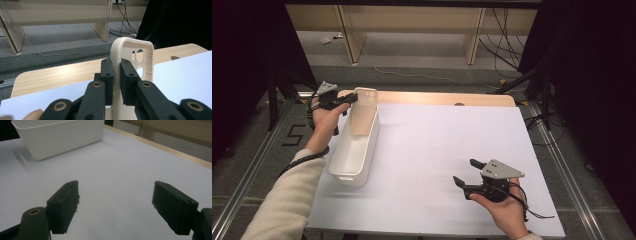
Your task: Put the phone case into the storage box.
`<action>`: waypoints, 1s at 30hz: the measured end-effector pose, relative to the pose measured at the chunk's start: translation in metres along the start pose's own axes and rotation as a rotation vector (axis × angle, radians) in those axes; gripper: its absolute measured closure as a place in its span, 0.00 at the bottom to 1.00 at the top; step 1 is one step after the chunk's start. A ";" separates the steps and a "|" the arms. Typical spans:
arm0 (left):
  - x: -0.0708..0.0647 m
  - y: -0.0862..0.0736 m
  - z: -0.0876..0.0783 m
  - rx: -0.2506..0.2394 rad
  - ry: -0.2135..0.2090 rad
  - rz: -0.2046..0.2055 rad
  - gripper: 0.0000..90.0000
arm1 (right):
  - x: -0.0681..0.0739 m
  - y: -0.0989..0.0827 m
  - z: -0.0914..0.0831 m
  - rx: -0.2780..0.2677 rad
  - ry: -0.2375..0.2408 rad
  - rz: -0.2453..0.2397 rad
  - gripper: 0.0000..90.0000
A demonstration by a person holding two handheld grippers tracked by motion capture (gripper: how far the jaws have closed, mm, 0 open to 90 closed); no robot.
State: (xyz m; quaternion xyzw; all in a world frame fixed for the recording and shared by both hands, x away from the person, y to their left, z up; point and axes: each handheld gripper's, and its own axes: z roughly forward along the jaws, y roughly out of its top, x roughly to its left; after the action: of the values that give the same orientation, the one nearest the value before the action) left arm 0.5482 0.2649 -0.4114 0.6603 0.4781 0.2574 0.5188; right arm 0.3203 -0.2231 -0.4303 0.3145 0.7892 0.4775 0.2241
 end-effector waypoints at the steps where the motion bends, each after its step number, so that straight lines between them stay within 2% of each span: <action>1: 0.000 0.000 0.000 0.001 -0.002 0.002 0.91 | 0.000 0.000 0.000 0.000 0.000 0.000 0.25; 7: 0.001 0.000 0.001 0.009 0.000 -0.005 0.91 | 0.000 0.000 0.000 0.009 0.005 0.003 0.25; 12: 0.002 0.000 0.001 0.010 0.002 -0.006 0.91 | 0.000 -0.001 0.002 -0.018 0.008 0.005 0.25; 17: 0.003 -0.001 0.001 0.015 0.003 -0.008 0.90 | 0.000 0.000 0.000 0.008 0.006 0.003 0.25; 25: 0.006 -0.004 0.003 0.033 0.007 -0.014 0.90 | 0.001 -0.001 0.003 -0.012 0.007 0.008 0.25; 30: 0.007 -0.005 0.004 0.039 0.008 -0.016 0.90 | 0.001 -0.001 0.002 0.006 0.018 0.019 0.25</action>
State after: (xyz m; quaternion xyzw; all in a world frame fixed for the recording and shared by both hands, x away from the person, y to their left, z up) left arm 0.5529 0.2699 -0.4186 0.6654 0.4903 0.2463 0.5062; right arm 0.3205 -0.2212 -0.4323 0.3182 0.7897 0.4801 0.2114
